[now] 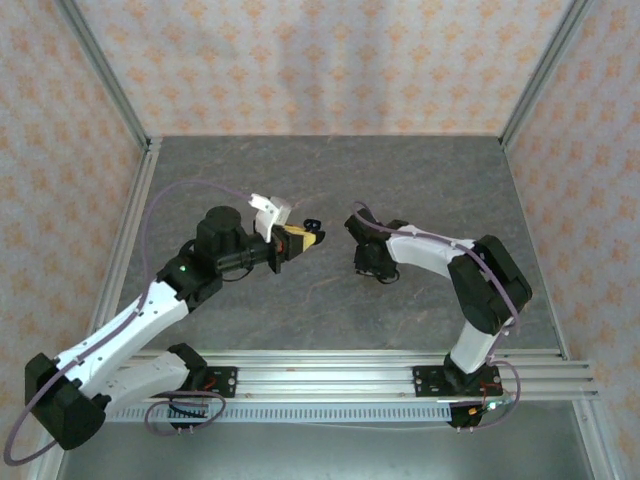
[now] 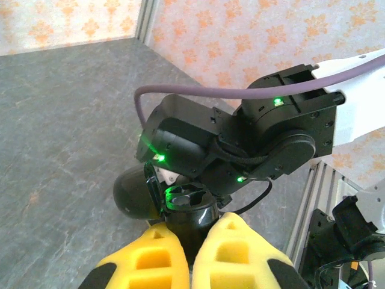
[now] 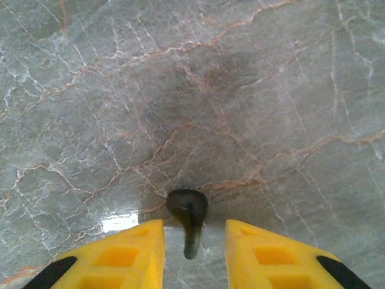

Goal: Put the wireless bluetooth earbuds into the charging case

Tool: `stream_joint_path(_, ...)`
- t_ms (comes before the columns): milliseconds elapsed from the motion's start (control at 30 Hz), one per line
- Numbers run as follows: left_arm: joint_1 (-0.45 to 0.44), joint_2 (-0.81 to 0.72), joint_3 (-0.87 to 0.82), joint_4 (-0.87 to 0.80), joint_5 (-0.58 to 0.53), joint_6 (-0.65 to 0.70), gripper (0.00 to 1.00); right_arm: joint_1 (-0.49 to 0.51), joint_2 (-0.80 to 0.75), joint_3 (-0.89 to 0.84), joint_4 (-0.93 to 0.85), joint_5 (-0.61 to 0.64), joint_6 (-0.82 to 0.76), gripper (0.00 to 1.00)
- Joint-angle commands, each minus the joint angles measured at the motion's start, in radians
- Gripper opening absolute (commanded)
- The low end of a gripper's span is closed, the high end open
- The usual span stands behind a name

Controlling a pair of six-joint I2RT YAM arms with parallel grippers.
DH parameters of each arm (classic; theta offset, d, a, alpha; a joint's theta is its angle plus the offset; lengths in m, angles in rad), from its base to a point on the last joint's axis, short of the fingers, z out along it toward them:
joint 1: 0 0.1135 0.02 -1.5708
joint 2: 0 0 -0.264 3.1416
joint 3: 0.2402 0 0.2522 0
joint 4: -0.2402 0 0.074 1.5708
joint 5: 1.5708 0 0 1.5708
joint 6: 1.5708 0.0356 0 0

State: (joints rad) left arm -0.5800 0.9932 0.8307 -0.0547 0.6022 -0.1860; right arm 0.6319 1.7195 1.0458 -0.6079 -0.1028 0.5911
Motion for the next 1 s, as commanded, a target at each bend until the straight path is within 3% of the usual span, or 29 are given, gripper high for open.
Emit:
stream_joint_path(0, -0.017, 0.017, 0.049, 0.039, 0.024, 0.008, 0.0, 0.002, -0.036, 0.085, -0.107, 0.013, -0.021, 0.35)
stream_joint_path(267, -0.027, 0.016, 0.036, 0.038, -0.003, 0.003, 0.0, -0.035, -0.015, 0.194, -0.215, -0.041, -0.055, 0.37)
stream_joint_path(600, -0.028, 0.017, 0.032, 0.022, -0.015, 0.01, 0.0, -0.06, 0.08, 0.209, -0.234, -0.101, -0.082, 0.37)
stream_joint_path(967, -0.029, 0.035, 0.041, 0.01, 0.008, 0.03, 0.0, -0.06, 0.147, 0.224, -0.239, -0.068, -0.101, 0.38)
